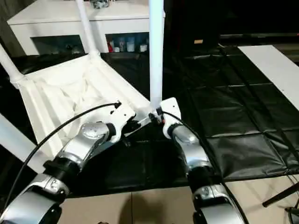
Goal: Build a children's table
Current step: Rotate leg to tighten
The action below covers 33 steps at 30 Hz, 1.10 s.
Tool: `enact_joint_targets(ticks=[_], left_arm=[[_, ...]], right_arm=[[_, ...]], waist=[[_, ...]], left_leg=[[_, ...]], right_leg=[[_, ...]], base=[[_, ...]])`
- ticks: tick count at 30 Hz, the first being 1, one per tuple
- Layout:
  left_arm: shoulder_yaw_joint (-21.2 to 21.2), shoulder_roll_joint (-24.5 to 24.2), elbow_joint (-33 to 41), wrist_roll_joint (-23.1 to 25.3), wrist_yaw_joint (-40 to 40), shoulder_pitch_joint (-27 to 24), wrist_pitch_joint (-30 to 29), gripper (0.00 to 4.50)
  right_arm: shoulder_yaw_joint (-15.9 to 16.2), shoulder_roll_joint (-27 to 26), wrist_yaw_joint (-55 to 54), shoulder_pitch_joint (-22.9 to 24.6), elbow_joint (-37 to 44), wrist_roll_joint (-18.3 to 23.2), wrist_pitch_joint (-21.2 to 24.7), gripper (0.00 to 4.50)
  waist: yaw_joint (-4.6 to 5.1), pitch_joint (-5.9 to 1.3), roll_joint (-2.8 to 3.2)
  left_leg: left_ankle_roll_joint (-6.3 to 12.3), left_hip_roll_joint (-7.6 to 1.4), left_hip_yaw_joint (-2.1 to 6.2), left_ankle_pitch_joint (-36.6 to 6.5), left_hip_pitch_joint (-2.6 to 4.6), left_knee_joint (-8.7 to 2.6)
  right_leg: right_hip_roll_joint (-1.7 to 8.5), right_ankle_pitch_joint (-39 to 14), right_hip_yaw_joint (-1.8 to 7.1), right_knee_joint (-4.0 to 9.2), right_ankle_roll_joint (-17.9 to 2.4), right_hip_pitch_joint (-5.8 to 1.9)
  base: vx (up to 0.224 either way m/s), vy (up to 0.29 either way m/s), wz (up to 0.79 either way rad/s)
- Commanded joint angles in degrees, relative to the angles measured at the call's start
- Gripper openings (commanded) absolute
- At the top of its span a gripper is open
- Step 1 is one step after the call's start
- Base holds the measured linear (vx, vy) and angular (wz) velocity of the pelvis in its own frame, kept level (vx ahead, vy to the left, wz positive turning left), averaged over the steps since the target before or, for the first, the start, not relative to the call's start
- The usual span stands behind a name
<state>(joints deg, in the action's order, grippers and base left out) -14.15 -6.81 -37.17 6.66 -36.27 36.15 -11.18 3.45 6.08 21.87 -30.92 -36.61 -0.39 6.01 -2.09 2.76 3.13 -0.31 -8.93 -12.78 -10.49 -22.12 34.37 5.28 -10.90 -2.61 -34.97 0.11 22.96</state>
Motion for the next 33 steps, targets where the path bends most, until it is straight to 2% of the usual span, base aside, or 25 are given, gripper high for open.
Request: enact_joint_targets(ticks=[1,2,3,4,7,10,12,13,16,17,19,20,21,26,28,29,31,33], left_arm=[[-1.8,0.49,1.43,-1.38,-3.52,-2.22,3.37,0.0],[-1.91,0.07,2.0,-1.51,-4.18,-2.67,3.53,0.0],[-2.13,-1.25,3.85,-2.21,-6.64,-3.97,3.81,0.0],[-2.12,-1.88,4.77,-2.55,-7.61,-4.6,3.81,0.0],[-2.24,-3.57,7.1,-3.85,-11.28,-6.07,4.53,0.0],[-2.92,-7.61,13.82,-8.38,-21.62,-9.78,4.92,0.0],[-3.42,-9.08,15.79,-9.5,-24.64,-10.77,4.78,0.0],[-3.61,-10.84,18.02,-10.41,-27.7,-11.98,4.1,0.0],[-3.24,-12.06,19.54,-11.08,-29.55,-12.81,3.48,0.0],[-3.09,-12.22,19.76,-11.19,-29.74,-12.9,3.4,0.0],[-2.85,-12.5,20.03,-11.27,-29.92,-12.99,3.33,0.0],[-2.79,-12.65,20.22,-11.3,-29.98,-13.06,3.27,0.0],[-2.79,-12.65,20.22,-11.3,-29.98,-13.06,3.27,0.0],[-2.43,-13.13,21.13,-11.45,-30.37,-13.19,2.49,0.0],[-2.32,-13.13,21.14,-11.37,-30.52,-13.19,2.45,0.0],[-2.25,-13.17,21.13,-11.35,-30.58,-13.2,2.44,0.0],[-2.2,-13.24,21.01,-11.29,-30.6,-13.17,2.54,0.0],[-2.24,-13.31,21.01,-11.38,-30.57,-13.15,2.5,0.0]], right_arm=[[3.67,0.16,5.96,0.54,2.2,1.17,-0.19,3.5],[3.81,1.0,7.61,0.83,2.75,1.55,0.04,3.7],[5.06,4.03,13.52,1.86,4.82,2.14,0.38,3.7],[5.95,5.71,16.41,2.5,5.98,2.08,-0.04,3.74],[7.46,9.62,23.27,4.08,9.0,2.61,-0.74,3.74],[7.57,15.12,33.56,5.79,13.55,5.53,-0.37,3.74],[7.69,16.27,35.13,5.75,13.81,5.73,-0.93,3.74],[7.74,17.48,37.02,5.5,13.81,6.09,-1.6,3.74],[8.03,18.4,39.45,5.22,13.91,6.59,-1.71,3.74],[8.3,18.62,39.8,5.18,14.0,6.48,-1.81,3.74],[8.88,18.91,40.6,5.1,14.03,6.13,-1.84,3.74],[9.08,19.01,40.98,5.13,14.14,6.0,-1.79,3.74],[9.08,19.01,40.98,5.13,14.14,6.0,-1.79,3.74],[10.11,19.26,43.19,5.4,14.07,5.63,-1.63,3.74],[10.06,19.33,43.47,5.47,13.99,5.79,-1.59,3.74],[9.9,19.39,43.54,5.48,13.98,5.89,-1.52,3.74],[9.53,19.43,43.46,5.42,13.85,6.07,-1.34,3.74],[9.28,19.44,43.44,5.38,13.8,6.18,-1.21,3.48]], waist=[[-0.4,-3.65,-1.58],[-0.43,-3.59,-1.45],[-0.37,-3.52,-1.49],[-0.5,-3.57,-1.29],[-0.68,-3.49,-1.34],[-0.99,-3.44,-1.37],[-1.12,-3.41,-1.18],[-1.16,-3.35,-1.14],[-1.92,-3.32,-0.93],[-2.11,-3.22,-1.24],[-2.14,-3.19,-1.28],[-2.06,-3.19,-1.7],[-2.16,-3.22,-1.58],[-2.4,-3.42,-1.52],[-2.5,-3.45,-1.56],[-2.57,-3.42,-1.35],[-2.6,-3.39,-1.47],[-2.6,-3.38,-1.42]], left_leg=[[5.16,-4.11,2.73,-11.4,0.84,-3.91],[5.03,-4.18,2.73,-12.12,0.94,-3.93],[5.0,-4.14,2.67,-12.53,0.88,-3.93],[5.04,-4.2,2.72,-12.58,0.9,-3.94],[4.93,-4.34,2.74,-13.13,0.97,-4.03],[4.79,-4.54,2.77,-14.09,1.02,-4.13],[4.68,-4.69,2.75,-14.08,0.98,-4.25],[4.38,-4.66,2.63,-14.62,1.2,-4.25],[3.56,-4.84,2.46,-15.55,1.65,-4.33],[3.26,-4.84,2.55,-15.52,1.53,-4.42],[2.67,-4.74,2.64,-15.81,1.39,-4.51],[2.54,-4.69,2.64,-15.79,1.32,-4.53],[2.5,-4.68,2.68,-15.72,1.37,-4.5],[3.7,-4.59,2.53,-12.82,1.23,-4.2],[4.02,-4.6,2.49,-12.32,1.23,-4.13],[4.07,-4.6,2.52,-12.27,1.23,-4.14],[3.95,-4.61,2.51,-12.64,1.27,-4.16],[3.64,-4.64,2.53,-13.07,1.29,-4.21]], right_leg=[[3.86,-11.48,2.16,4.57,-13.45,-2.38],[3.87,-12.16,2.18,4.71,-13.32,-2.36],[3.84,-12.64,2.23,4.77,-13.31,-2.3],[3.75,-12.61,2.22,4.67,-13.04,-2.35],[3.75,-12.48,2.23,4.7,-13.26,-2.34],[3.8,-13.64,2.26,4.66,-13.22,-2.35],[3.8,-13.77,2.27,4.54,-13.53,-2.18],[3.68,-14.34,2.29,4.64,-13.81,-1.89],[3.55,-14.6,2.43,4.64,-13.96,-1.5],[3.72,-15.08,2.51,4.57,-13.75,-1.56],[3.8,-16.08,2.55,4.65,-13.12,-1.68],[3.79,-16.44,2.56,4.68,-12.75,-1.74],[3.86,-16.61,2.58,4.61,-12.64,-1.73],[3.81,-13.38,2.54,4.36,-13.15,-1.82],[3.77,-12.88,2.52,4.31,-13.28,-1.81],[3.78,-12.98,2.51,4.3,-13.34,-1.8],[3.74,-13.57,2.51,4.41,-13.25,-1.78],[3.72,-14.1,2.5,4.43,-13.17,-1.75]], base=[[0.0,0.0,0.0],[0.0,0.0,0.0],[0.0,0.0,0.0],[0.0,0.0,0.0],[0.0,0.0,0.0],[0.0,0.0,0.0],[0.0,0.0,0.0],[0.0,0.0,0.0],[0.0,0.0,0.0],[0.0,0.0,0.0],[0.0,0.0,0.0],[0.0,0.0,0.0],[0.0,0.0,0.0],[0.0,0.0,0.0],[0.0,0.0,0.0],[0.0,0.0,0.0],[0.0,0.0,0.0],[0.0,0.0,0.0]])
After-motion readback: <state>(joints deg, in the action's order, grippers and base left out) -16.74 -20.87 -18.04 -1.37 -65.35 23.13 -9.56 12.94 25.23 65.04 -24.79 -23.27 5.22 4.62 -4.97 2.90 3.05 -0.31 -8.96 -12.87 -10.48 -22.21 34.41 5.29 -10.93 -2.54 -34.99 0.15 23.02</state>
